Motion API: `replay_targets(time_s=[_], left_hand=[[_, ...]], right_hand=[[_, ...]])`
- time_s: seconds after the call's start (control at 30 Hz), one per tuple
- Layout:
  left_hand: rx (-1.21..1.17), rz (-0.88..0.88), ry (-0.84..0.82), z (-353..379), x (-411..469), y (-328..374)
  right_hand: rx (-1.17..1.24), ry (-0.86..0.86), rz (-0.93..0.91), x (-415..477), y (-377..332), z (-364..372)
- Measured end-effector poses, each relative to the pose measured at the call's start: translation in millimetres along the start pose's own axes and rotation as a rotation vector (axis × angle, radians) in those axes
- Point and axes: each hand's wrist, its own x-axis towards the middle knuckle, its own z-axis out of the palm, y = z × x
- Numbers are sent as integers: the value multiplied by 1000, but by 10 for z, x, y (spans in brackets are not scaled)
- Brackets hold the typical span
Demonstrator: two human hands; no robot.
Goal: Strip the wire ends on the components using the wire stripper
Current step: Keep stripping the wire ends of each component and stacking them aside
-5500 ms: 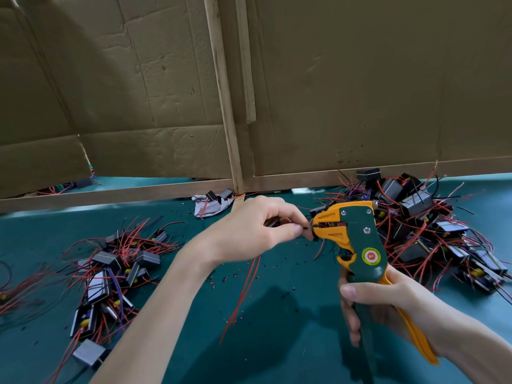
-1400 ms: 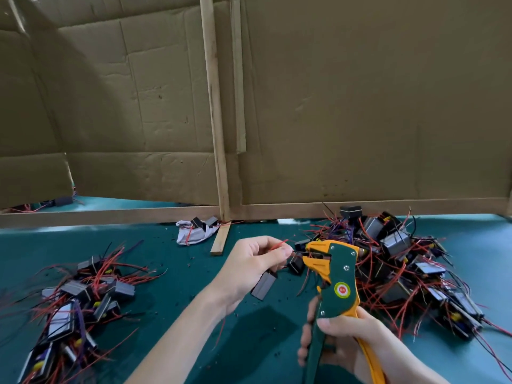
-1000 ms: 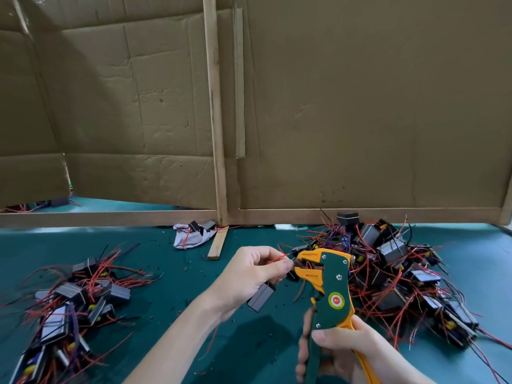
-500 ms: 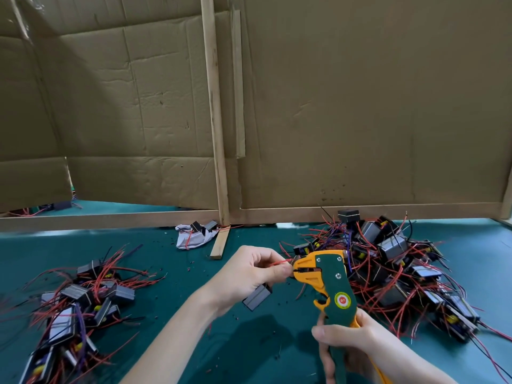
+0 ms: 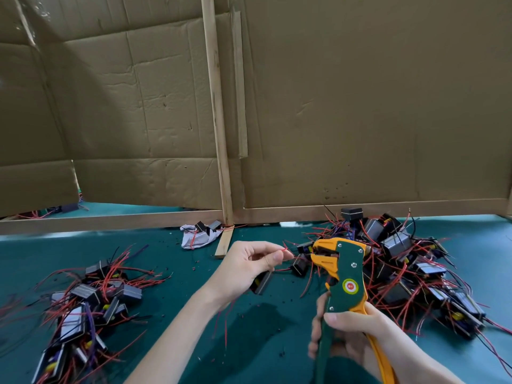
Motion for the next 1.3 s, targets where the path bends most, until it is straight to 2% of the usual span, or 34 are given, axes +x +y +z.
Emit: replay_targets(time_s=[0.23, 0.37, 0.8, 0.97, 1.13, 1.23, 1.3], left_hand=[[318, 46, -89, -28, -28, 178], [404, 49, -154, -18, -48, 232], [338, -3, -295, -52, -67, 253], [309, -17, -309, -69, -81, 247], [330, -67, -318, -41, -82, 223], [358, -71, -310, -31, -72, 181], [351, -64, -283, -69, -76, 184]], right_hand=[[-47, -45, 33, -14, 7, 0], [-45, -32, 57, -25, 7, 3], [-137, -23, 111, -97, -57, 55], [-222, 79, 126, -129, -71, 93], [-386, 218, 37, -85, 33, 211], [-301, 244, 44, -58, 122, 190], [-48, 95, 67, -55, 122, 187]])
